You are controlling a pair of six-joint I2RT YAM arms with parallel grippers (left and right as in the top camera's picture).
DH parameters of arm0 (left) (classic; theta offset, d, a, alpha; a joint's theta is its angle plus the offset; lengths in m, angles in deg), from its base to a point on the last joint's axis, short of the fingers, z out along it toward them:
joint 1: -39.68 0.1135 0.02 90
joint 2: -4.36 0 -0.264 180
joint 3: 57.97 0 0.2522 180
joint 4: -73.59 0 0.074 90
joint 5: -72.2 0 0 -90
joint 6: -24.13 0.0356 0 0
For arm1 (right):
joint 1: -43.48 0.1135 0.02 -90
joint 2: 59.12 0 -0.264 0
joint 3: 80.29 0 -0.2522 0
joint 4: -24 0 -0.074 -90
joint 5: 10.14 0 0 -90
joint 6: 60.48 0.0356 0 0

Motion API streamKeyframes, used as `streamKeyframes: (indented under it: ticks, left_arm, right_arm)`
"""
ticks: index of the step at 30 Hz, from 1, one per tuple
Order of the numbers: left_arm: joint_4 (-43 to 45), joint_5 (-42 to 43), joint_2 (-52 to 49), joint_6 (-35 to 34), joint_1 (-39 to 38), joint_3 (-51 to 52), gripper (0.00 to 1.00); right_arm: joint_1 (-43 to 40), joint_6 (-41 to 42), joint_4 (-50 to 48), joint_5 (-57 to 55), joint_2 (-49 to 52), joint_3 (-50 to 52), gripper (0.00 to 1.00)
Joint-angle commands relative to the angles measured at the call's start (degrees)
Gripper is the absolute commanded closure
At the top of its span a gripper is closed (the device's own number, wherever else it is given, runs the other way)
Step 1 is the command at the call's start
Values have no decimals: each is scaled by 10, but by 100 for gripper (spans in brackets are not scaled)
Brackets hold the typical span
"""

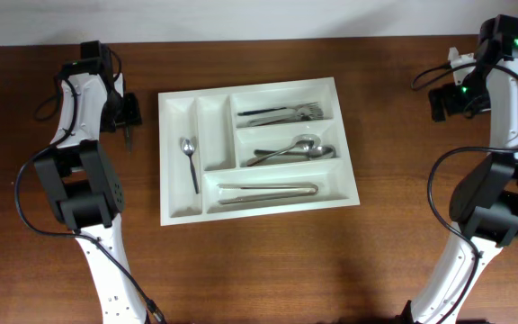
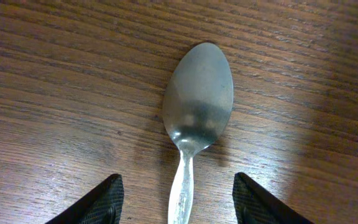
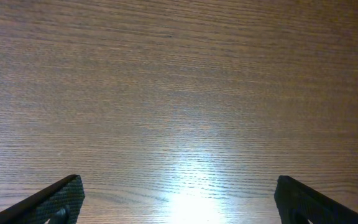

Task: Pack container
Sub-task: 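Lower the left gripper onto the spoon and close it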

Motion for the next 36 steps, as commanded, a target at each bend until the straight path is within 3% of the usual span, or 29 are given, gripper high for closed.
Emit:
streamKeyframes:
  ticks: [1,36]
  left_arm:
    - [3,7,-11,-8,3,1,42]
    - [-1,6,-38,-20,3,1,42]
  right_arm:
    - [-2,0,-1,5,-17,-5,1]
    - [-2,0,-1,5,-17,-5,1]
